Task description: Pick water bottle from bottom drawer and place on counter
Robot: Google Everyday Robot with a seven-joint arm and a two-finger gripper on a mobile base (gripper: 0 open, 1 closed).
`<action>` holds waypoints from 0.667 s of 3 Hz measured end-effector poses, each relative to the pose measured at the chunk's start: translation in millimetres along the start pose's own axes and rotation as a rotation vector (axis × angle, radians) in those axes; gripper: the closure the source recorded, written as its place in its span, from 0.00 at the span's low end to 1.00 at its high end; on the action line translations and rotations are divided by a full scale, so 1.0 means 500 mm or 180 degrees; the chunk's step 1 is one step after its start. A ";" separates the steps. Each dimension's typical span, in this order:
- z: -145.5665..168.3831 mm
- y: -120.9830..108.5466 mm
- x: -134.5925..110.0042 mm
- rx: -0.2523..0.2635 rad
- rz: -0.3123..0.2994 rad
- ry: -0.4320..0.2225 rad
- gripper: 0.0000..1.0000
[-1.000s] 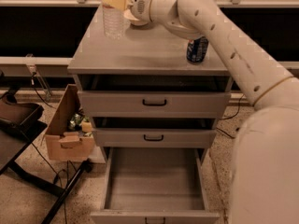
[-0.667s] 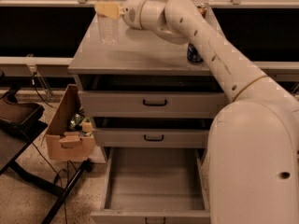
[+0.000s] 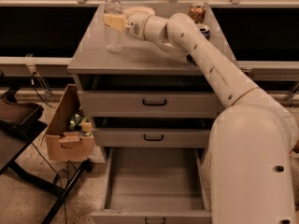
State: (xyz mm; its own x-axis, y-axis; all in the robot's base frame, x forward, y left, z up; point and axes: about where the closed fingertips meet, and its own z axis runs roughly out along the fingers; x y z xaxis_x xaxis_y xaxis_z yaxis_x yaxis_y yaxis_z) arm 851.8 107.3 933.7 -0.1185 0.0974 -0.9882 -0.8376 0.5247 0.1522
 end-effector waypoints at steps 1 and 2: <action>-0.006 -0.008 0.006 0.0044 -0.0076 -0.0013 0.97; -0.006 -0.008 0.006 0.0044 -0.0076 -0.0013 0.73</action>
Offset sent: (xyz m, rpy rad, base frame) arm 0.0013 -0.0043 -0.0046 -0.0108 -0.0211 -0.0147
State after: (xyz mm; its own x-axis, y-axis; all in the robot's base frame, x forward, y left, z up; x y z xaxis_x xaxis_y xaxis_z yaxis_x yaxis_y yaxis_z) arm 853.1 103.1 929.9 -0.0964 0.0883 -0.9914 -0.8328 0.5384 0.1289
